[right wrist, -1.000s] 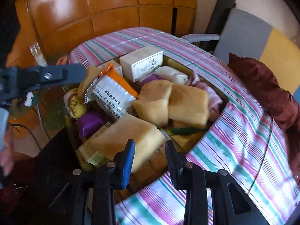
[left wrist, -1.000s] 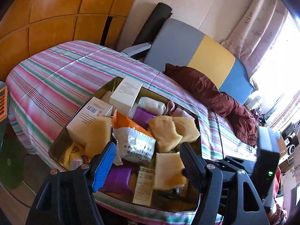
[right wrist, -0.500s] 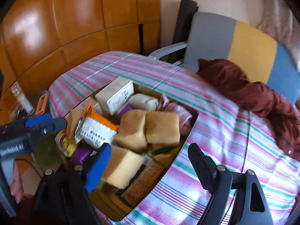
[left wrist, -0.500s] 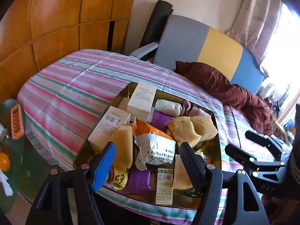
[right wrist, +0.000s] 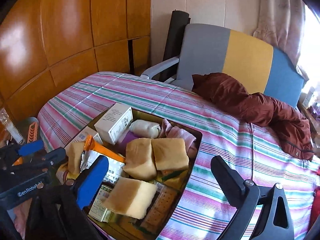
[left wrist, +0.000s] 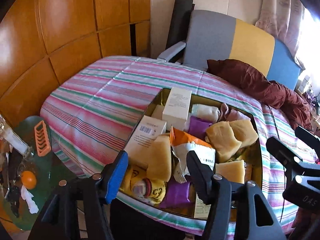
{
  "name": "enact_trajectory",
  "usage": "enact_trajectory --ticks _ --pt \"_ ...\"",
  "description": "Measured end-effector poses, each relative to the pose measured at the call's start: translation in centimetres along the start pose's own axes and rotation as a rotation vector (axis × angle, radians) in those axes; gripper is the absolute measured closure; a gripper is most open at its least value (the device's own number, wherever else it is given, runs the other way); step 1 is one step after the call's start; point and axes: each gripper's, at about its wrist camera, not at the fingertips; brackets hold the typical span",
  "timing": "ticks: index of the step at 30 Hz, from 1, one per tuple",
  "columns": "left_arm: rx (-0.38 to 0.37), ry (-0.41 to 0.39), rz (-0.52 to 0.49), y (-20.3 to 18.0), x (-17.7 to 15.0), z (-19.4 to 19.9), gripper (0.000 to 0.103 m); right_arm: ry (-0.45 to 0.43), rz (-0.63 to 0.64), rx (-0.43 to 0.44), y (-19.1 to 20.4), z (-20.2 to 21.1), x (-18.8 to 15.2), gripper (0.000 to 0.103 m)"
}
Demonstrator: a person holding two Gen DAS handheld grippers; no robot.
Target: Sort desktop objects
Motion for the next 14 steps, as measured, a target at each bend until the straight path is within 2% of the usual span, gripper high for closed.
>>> enact_trajectory --ticks 4,7,14 --pt "0.016 0.033 0.015 0.0 -0.2 -0.3 0.042 -0.013 -0.017 0.006 0.3 0.0 0.0 0.0" --pt "0.066 0.025 0.005 -0.4 -0.4 -0.4 0.042 -0.014 -0.023 0.021 0.4 -0.1 0.0 0.0" --pt "0.115 -0.021 -0.013 -1.0 -0.5 -0.3 0.042 -0.003 -0.033 0.039 0.3 -0.7 -0.3 0.0"
Point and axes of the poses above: each gripper's, at about its wrist camera, not at the fingertips, and z roughly against the way its jaws point, y to its left, x to its top, and after that the axes turned 7 degrees about z, right-handed
